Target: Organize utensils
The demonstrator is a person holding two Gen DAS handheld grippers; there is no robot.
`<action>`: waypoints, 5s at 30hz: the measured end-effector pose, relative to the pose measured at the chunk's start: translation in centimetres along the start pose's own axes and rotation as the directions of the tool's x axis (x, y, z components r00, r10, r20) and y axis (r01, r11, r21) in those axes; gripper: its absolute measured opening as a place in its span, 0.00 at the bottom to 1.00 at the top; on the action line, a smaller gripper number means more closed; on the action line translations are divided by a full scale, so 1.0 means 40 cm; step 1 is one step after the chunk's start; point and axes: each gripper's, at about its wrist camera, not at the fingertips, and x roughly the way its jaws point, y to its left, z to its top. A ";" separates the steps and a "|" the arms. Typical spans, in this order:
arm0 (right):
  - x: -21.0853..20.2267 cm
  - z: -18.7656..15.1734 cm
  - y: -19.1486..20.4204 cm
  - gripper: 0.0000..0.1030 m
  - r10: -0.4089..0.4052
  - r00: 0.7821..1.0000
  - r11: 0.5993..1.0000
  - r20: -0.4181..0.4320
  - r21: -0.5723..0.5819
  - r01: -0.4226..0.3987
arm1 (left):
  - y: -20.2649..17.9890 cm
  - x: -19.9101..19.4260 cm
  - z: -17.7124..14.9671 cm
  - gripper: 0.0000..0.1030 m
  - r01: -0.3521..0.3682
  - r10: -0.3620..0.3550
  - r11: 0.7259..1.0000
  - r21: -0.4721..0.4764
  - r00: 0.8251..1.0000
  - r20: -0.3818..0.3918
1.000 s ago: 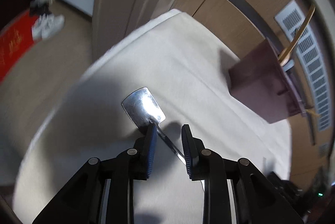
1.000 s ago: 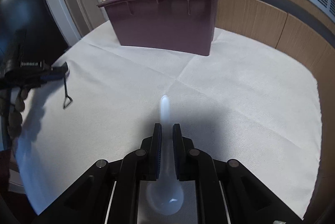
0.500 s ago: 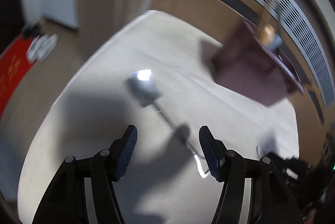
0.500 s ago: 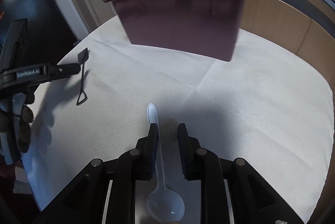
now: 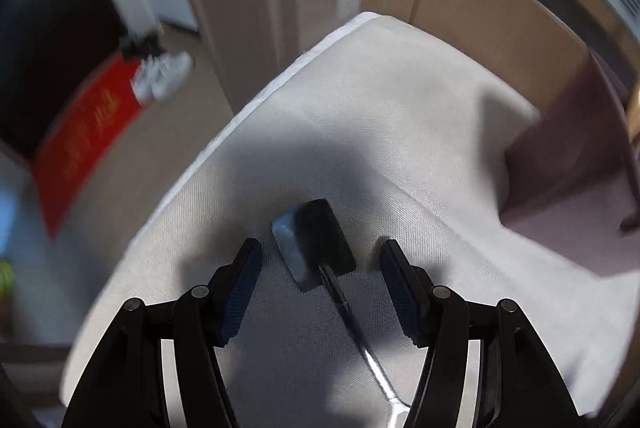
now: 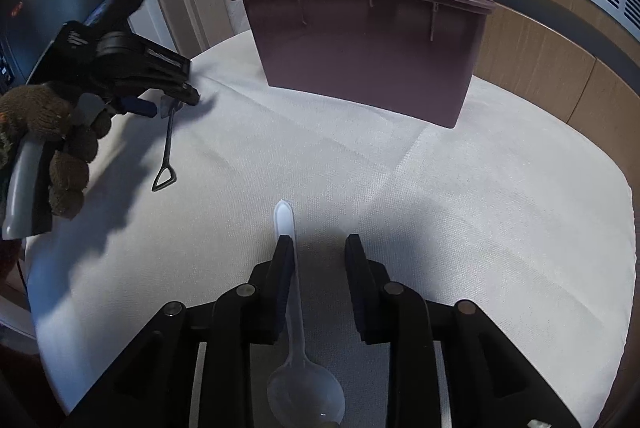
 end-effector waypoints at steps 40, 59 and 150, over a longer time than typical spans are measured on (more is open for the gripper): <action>-0.472 0.379 -0.002 0.09 -0.039 0.761 0.998 0.648 0.057 0.003 | -0.029 -0.710 0.019 0.32 0.463 -0.607 0.782 0.416 0.417 0.677; -0.141 0.443 -0.162 0.09 -0.168 0.793 0.961 0.586 0.277 -0.001 | -0.207 -0.360 0.147 0.32 0.470 -0.553 0.824 0.317 0.543 0.633; -0.324 -0.172 0.110 0.25 -0.207 0.873 0.974 0.442 0.179 0.140 | 0.030 -0.424 -0.532 0.58 0.191 -0.362 0.915 0.354 0.776 0.517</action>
